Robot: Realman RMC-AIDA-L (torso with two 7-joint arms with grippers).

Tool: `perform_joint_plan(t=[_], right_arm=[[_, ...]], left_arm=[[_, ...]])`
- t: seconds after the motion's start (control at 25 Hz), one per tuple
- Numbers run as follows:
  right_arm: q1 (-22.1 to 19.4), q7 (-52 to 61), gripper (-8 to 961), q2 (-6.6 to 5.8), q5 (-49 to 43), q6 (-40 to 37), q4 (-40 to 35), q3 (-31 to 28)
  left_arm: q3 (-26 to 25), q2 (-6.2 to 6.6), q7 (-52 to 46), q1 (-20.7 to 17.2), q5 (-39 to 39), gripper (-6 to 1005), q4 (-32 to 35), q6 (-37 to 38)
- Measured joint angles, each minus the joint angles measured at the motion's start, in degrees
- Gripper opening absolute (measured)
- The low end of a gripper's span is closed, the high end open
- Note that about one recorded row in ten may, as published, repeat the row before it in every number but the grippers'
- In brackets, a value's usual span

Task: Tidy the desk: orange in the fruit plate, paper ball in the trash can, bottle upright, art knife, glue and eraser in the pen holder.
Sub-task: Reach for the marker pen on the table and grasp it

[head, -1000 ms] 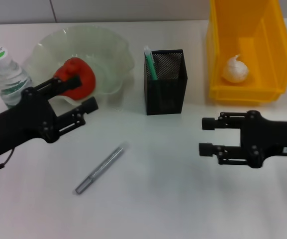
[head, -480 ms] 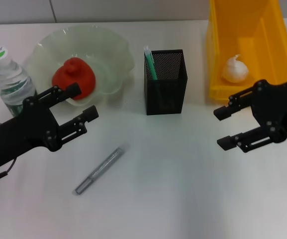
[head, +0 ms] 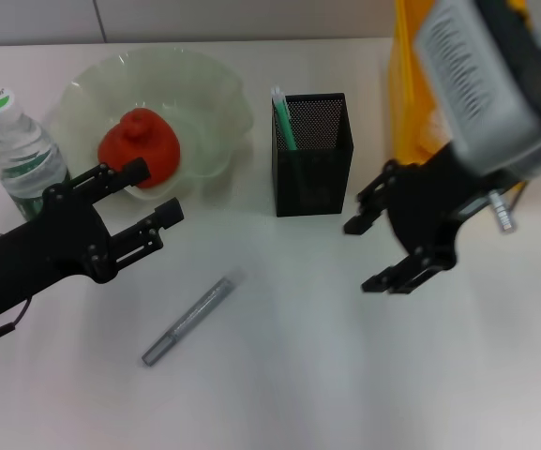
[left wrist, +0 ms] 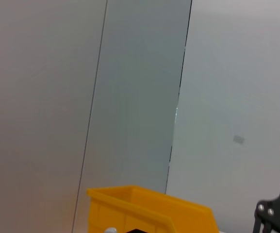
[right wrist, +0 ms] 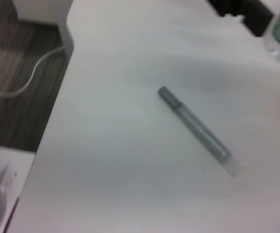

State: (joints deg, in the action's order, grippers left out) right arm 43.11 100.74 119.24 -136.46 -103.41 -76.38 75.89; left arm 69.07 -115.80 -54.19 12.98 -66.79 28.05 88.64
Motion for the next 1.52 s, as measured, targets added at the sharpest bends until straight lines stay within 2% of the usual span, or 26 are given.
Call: perform_joint_plan(t=[0.32,0.52,0.92,1.52], right_arm=[[0.9,-4.54,650,0.27,-0.03,12.41,2.37,16.51],[1.96,-6.78,648,0.35,0.6,20.23,5.38,22.44],[3.28,-8.51,644,0.52,6.12,27.31,7.49,25.99],[10.9,-11.73,645,0.63,15.17,32.41,22.31,27.23]], left_arm=[[0.11,0.02,-0.02,0.71,0.0,680,-0.47,-0.63],[0.1,0.03,-0.07,0.73,0.0,680,-0.48,-0.93],[0.04,-0.52,-0.21,1.19,-1.59,680,-0.73,-1.45],[0.1,-0.57,-0.24,2.11,-1.59,681,-0.8,-1.46]])
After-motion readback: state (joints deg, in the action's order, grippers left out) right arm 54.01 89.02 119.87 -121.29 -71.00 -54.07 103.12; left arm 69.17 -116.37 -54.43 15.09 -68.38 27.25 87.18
